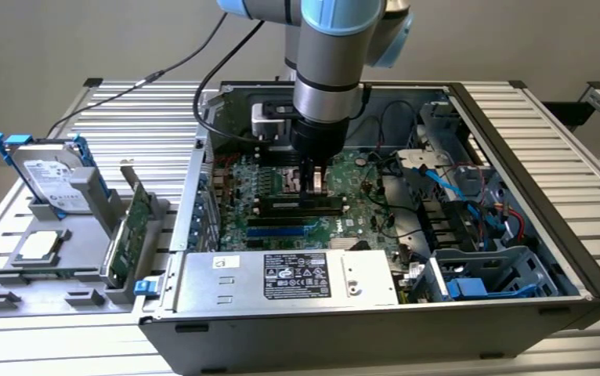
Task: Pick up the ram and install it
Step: 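Insert the ram into the slot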
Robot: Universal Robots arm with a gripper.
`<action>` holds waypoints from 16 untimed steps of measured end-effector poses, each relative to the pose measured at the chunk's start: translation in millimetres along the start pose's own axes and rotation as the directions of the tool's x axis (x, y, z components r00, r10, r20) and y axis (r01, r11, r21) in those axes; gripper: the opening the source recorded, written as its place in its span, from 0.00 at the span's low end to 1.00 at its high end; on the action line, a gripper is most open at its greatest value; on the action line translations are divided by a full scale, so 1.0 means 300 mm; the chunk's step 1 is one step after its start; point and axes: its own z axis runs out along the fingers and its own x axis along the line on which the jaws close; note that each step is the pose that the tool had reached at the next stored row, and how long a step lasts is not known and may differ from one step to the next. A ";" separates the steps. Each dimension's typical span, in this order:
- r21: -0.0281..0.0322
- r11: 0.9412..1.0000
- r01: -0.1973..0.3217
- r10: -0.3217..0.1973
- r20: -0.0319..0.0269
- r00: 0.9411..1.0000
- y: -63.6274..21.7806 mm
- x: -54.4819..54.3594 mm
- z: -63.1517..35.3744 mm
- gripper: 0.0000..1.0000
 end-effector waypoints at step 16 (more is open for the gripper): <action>0.000 1.000 0.000 0.000 -0.005 1.000 0.000 0.000 0.004 0.14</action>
